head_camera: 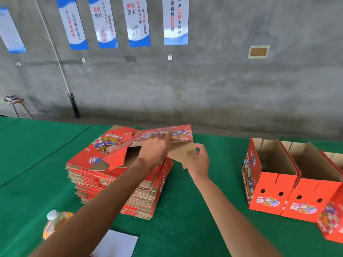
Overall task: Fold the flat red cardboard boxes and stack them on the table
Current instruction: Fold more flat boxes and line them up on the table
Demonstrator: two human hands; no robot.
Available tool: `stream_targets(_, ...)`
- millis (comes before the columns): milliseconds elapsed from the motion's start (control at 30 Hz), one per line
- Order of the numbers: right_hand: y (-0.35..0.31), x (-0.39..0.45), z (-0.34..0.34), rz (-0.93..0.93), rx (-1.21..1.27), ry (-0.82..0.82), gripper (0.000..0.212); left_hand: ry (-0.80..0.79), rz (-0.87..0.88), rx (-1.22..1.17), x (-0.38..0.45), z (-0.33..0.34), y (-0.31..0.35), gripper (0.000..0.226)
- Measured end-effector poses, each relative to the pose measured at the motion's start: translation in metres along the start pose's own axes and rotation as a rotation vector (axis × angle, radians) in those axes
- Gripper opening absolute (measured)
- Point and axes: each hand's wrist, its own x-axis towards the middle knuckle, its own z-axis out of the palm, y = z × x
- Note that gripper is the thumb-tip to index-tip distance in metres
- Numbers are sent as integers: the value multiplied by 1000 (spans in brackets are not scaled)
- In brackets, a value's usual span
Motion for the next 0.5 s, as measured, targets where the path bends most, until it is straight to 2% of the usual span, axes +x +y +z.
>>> stream_targets(100, -23, 15, -50, -66, -190, -42, 35, 31, -71, -44, 33, -13, 14, 20)
stream_targets(200, -50, 22, -98, -163, -417, -48, 48, 108, -45, 23, 60, -30, 35, 20)
stream_targets(333, -97, 31, -165, -241, -836, -123, 45, 127, 109, -82, 88, -51, 61, 23)
stream_targets(433, -120, 33, -208, -251, -1128, -222, 34, 15, 178, -156, 101, -55, 85, 31)
stream_targets(500, -126, 34, -227, -220, -1212, -258, 32, -40, 205, -218, 102, -47, 103, 39)
